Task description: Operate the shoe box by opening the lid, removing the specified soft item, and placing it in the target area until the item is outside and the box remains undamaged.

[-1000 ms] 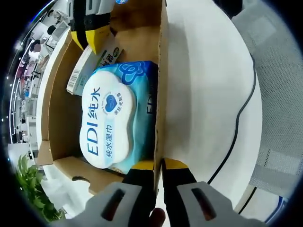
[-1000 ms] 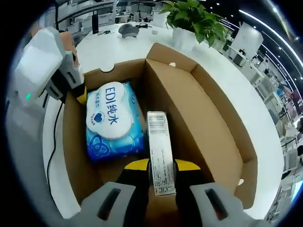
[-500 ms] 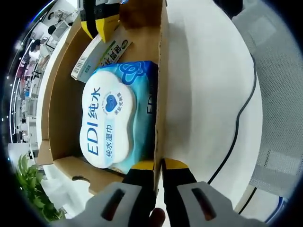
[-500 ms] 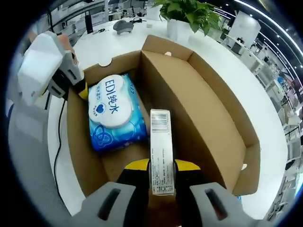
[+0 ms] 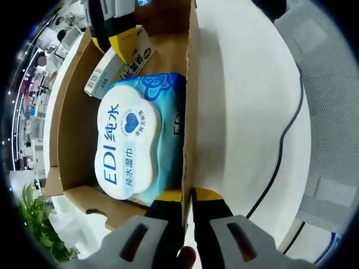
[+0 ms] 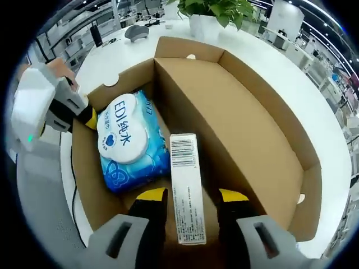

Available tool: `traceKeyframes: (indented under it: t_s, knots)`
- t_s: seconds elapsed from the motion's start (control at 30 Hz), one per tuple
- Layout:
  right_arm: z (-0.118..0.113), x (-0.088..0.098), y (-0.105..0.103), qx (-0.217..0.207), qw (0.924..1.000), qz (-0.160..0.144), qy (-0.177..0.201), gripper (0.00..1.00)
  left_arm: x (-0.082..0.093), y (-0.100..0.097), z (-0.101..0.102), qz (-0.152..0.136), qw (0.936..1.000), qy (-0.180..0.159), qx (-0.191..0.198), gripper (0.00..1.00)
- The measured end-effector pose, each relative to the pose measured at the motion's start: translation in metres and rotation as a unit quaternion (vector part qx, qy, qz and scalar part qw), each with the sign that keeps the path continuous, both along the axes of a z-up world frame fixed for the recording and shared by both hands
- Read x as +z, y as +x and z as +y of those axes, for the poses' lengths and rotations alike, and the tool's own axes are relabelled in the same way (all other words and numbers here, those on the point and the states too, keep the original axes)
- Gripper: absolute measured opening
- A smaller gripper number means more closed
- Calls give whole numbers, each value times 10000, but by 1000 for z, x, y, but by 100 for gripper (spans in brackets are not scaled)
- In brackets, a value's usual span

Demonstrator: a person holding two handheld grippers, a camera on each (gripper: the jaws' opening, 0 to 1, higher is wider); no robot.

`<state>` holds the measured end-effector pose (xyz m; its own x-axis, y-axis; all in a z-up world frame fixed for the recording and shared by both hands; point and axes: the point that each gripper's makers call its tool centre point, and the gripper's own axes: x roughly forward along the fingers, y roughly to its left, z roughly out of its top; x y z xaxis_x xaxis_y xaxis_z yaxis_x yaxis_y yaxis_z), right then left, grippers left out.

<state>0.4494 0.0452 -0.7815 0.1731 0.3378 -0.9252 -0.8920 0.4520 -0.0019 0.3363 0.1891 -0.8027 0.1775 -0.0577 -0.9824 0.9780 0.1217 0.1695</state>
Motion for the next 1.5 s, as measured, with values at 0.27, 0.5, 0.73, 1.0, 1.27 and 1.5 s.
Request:
traceKeyframes:
  t_s: [0.27, 0.5, 0.73, 1.0, 1.27, 1.5]
  knots:
    - [4, -20, -4, 256, 9987, 129, -425, 26, 0, -1, 0, -4, 10000, -8, -8, 3]
    - [-1, -23, -1, 219, 9982, 159, -534, 24, 0, -1, -1, 1, 10000, -10, 2, 3]
    - [0, -21, -3, 245, 9982, 146, -524, 19, 0, -1, -2, 2, 10000, -1, 31, 3]
    - [-4, -18, -5, 19, 9986, 154, -504, 18, 0, -1, -2, 4, 10000, 2, 52, 3]
    - [-5, -10, -6, -18, 9989, 127, -442, 18, 0, -1, -2, 12, 10000, 13, 68, 3]
    - [-7, -4, -8, -53, 9991, 95, -414, 18, 0, -1, -2, 5, 10000, 8, 55, 3]
